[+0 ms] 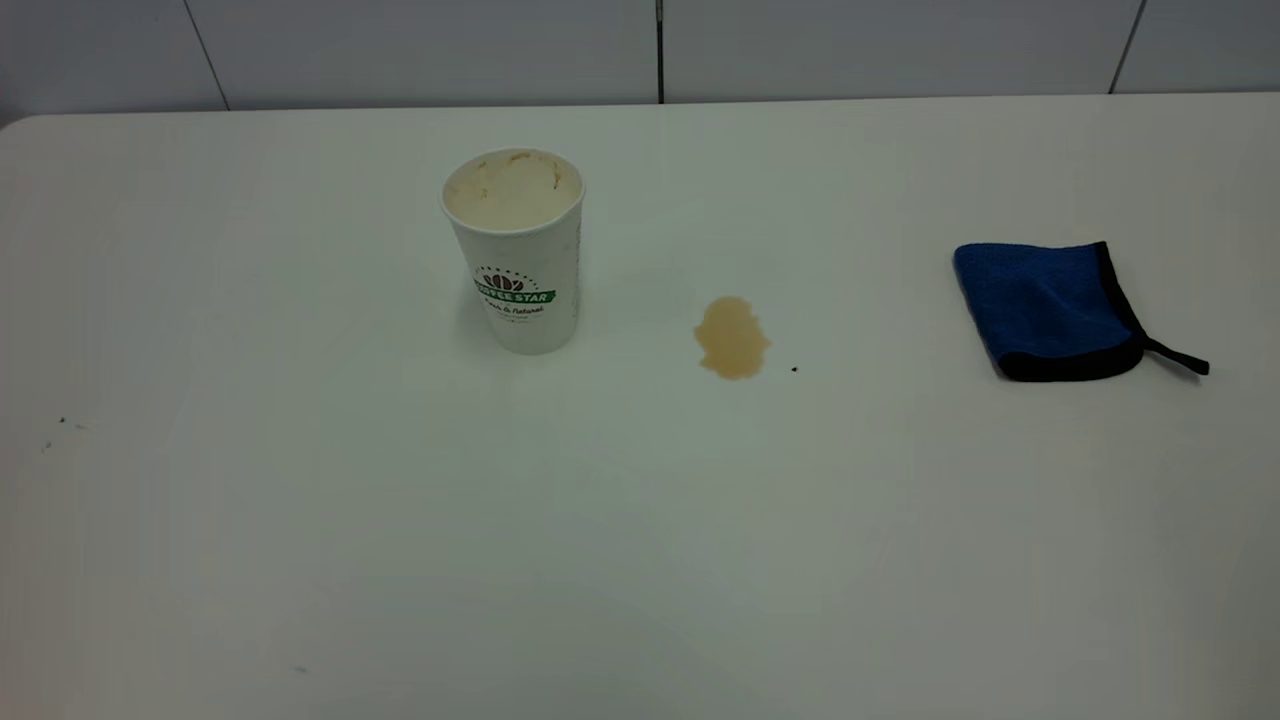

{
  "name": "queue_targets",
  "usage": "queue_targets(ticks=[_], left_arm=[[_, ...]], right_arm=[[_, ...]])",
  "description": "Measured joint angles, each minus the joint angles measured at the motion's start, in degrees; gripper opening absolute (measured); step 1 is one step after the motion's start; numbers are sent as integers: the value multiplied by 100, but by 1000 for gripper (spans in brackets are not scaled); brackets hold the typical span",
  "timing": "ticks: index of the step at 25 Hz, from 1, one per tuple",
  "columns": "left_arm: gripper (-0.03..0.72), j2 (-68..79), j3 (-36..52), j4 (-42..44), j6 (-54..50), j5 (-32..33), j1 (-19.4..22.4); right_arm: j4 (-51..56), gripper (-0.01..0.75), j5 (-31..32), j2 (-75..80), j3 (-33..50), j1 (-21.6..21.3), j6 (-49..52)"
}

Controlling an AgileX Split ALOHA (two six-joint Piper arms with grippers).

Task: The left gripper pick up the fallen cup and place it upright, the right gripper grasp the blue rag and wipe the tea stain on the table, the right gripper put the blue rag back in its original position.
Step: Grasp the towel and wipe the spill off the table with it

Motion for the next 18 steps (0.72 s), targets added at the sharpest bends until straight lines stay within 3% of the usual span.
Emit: queue_targets(ticks=[14, 18], left_arm=[[518, 0, 0, -5, 0, 16, 145], [518, 0, 0, -5, 0, 16, 145]], right_arm=[[199, 553, -27, 154, -23, 0, -164], [329, 553, -602, 965, -116, 0, -696]])
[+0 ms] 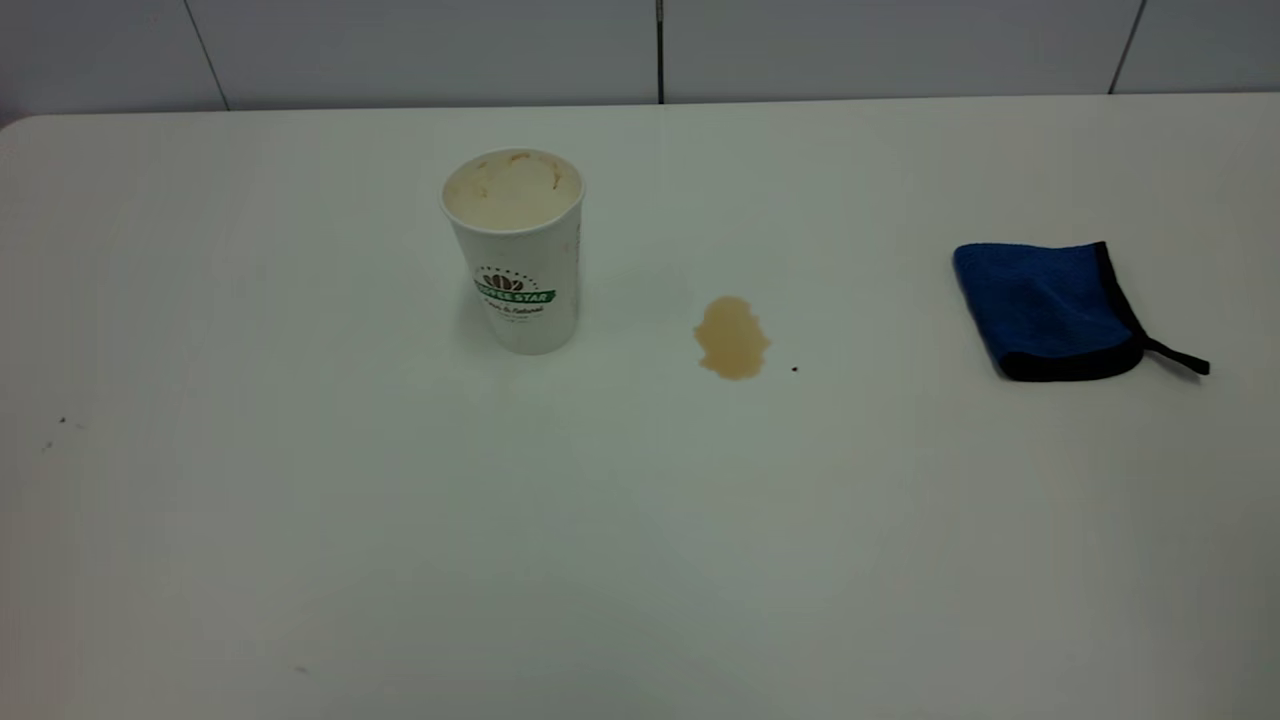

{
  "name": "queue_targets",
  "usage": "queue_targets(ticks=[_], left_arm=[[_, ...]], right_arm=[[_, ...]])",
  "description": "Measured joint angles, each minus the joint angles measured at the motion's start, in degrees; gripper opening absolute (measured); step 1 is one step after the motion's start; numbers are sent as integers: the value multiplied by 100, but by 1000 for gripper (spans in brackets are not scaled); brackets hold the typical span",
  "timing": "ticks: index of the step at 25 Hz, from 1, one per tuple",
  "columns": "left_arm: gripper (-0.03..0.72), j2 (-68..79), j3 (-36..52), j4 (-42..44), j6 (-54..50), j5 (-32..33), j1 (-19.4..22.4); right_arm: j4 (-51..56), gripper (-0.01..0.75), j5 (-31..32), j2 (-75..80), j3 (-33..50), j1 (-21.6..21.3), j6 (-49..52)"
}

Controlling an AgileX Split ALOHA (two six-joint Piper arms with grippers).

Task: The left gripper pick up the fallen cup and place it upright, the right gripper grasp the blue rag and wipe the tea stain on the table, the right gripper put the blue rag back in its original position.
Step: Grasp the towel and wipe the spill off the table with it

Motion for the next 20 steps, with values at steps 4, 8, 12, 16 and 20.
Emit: queue_targets(ticks=[4, 8, 12, 16, 20], left_arm=[[518, 0, 0, 0, 0, 0, 0], [518, 0, 0, 0, 0, 0, 0], [518, 0, 0, 0, 7, 0, 0], [518, 0, 0, 0, 7, 0, 0], [518, 0, 0, 0, 7, 0, 0]], right_arm=[[161, 580, -958, 1247, -5, 0, -501], [852, 638, -2132, 2742, -5, 0, -920], [2046, 644, -3026, 4234, -12, 0, -1958], [2925, 642, -3690, 5678, -247, 0, -3214], [3320, 635, -4012, 7132, -933, 0, -3709]])
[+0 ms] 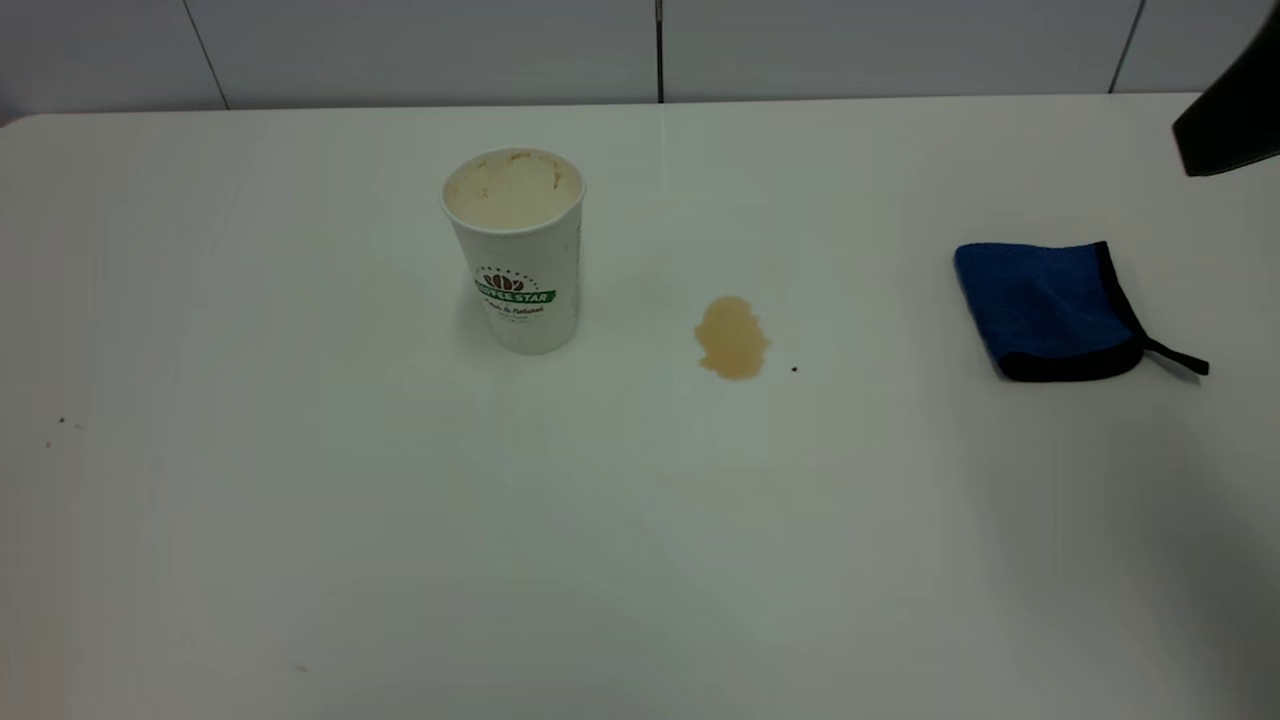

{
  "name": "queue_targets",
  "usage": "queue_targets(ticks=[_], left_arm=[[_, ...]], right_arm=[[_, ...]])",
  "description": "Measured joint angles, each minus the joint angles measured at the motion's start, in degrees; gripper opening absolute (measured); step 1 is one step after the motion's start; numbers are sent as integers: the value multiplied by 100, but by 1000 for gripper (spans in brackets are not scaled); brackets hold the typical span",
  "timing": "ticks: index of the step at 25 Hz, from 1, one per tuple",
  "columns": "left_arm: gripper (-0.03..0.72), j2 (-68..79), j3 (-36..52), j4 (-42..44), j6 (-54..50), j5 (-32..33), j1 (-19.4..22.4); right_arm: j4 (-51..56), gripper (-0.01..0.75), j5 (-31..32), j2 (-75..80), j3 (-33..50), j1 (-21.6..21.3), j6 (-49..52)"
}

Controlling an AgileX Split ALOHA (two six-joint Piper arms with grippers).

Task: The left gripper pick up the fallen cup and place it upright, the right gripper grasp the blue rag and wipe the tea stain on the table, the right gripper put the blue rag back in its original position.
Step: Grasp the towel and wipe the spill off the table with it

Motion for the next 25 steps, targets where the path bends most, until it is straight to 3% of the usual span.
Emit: queue_targets(ticks=[14, 25], left_arm=[[518, 0, 0, 0, 0, 0, 0], [518, 0, 0, 0, -6, 0, 0]], right_arm=[[31, 598, -1024, 4465, -2781, -135, -1309], [36, 592, -1577, 5922, -3920, -425, -1808]])
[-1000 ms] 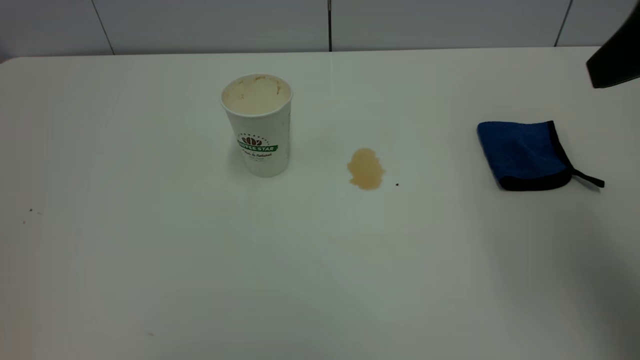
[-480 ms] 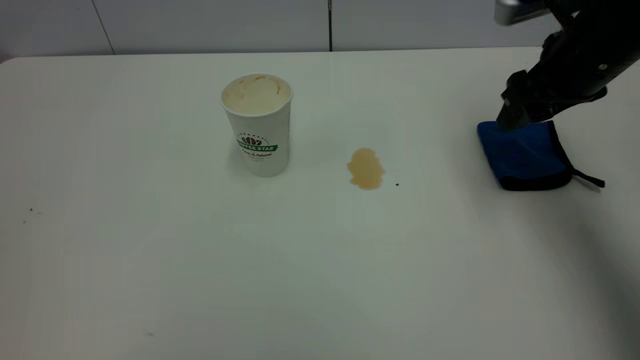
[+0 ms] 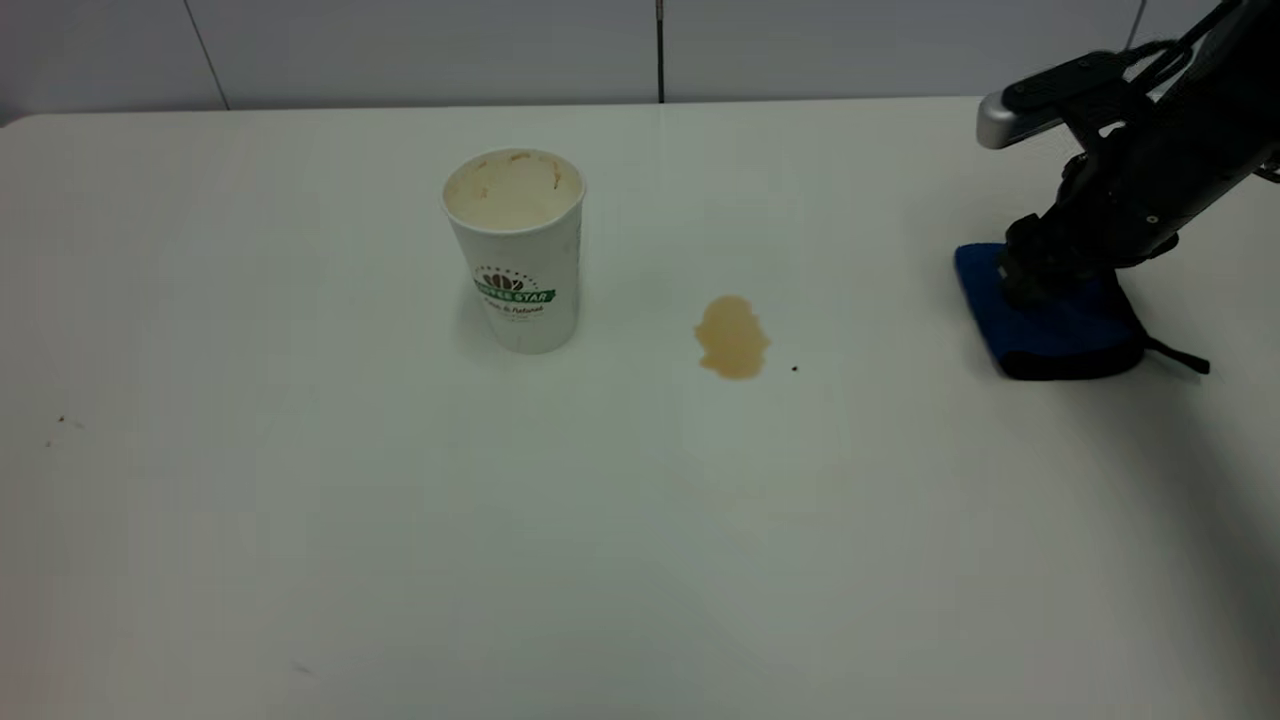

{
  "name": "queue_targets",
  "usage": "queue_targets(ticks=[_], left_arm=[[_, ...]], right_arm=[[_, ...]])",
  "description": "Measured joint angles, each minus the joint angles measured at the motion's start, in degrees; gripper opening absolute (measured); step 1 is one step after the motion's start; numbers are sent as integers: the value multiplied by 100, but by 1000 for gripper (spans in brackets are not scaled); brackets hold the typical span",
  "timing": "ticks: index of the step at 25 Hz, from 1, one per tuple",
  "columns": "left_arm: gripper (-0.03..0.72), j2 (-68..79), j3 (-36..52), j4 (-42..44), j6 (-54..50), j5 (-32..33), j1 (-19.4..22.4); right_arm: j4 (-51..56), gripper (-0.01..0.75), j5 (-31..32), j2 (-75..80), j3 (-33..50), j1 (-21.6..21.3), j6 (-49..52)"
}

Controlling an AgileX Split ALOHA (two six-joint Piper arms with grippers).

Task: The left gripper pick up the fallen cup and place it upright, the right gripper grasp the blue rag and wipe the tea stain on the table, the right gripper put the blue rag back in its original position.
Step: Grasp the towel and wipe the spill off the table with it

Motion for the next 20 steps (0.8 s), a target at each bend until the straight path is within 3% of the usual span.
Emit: queue_targets(ticks=[5, 7, 9, 12, 13, 20], left_arm=[[518, 0, 0, 0, 0, 0, 0], [518, 0, 0, 0, 0, 0, 0], [518, 0, 0, 0, 0, 0, 0], [518, 0, 0, 0, 0, 4, 0], [518, 0, 0, 0, 0, 4, 0], [518, 0, 0, 0, 0, 4, 0]], right_arm=[[33, 581, -97, 195, -62, -30, -60], [48, 533, -67, 217, -62, -25, -66], [57, 395, 9, 221, -65, 34, -66], [62, 115, 84, 221, -74, 189, -71], [68, 65, 61, 221, -74, 245, -71], [196, 35, -294, 283, -131, 1048, -81]])
